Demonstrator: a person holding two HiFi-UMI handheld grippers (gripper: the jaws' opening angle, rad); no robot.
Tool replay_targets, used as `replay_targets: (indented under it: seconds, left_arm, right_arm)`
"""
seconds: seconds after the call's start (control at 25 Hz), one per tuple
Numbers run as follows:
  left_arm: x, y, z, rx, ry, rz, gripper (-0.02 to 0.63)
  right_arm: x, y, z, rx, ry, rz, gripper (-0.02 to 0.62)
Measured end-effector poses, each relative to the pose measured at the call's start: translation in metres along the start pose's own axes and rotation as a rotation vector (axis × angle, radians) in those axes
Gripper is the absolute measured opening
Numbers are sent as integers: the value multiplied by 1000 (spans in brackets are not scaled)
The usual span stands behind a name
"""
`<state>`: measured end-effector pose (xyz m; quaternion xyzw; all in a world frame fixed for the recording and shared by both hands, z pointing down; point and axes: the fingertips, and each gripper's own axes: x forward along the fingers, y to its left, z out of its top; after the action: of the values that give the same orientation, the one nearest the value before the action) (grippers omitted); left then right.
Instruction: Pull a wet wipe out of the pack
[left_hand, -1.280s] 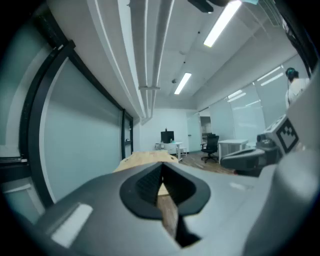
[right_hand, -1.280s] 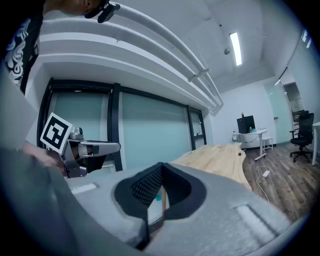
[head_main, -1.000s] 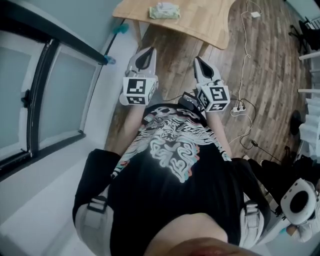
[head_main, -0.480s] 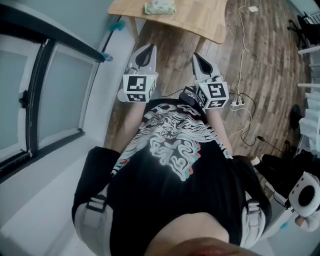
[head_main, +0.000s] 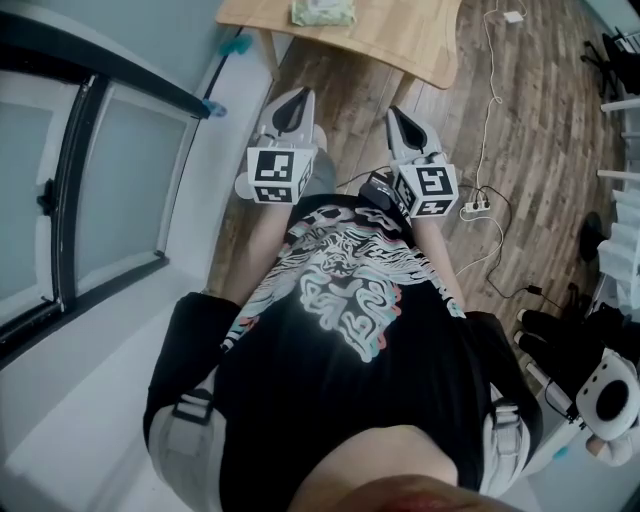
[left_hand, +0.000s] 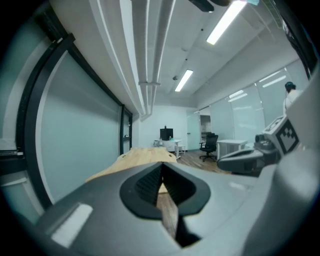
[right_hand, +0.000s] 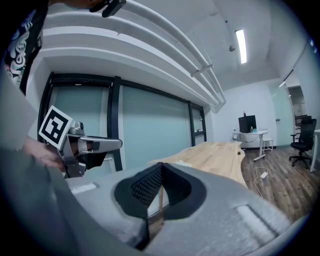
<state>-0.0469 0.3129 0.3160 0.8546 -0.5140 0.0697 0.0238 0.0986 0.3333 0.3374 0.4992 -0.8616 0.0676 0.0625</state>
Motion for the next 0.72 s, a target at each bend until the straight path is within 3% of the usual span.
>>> replay_targets:
  seconds: [0.4, 0.72]
  left_arm:
    - [66, 30, -1, 1, 5, -5, -9]
    - [137, 80, 10, -8, 18, -1, -9]
  right_arm:
    - [57, -42, -1, 22, 11, -11, -2]
    - [129, -81, 10, 27, 45, -26, -2]
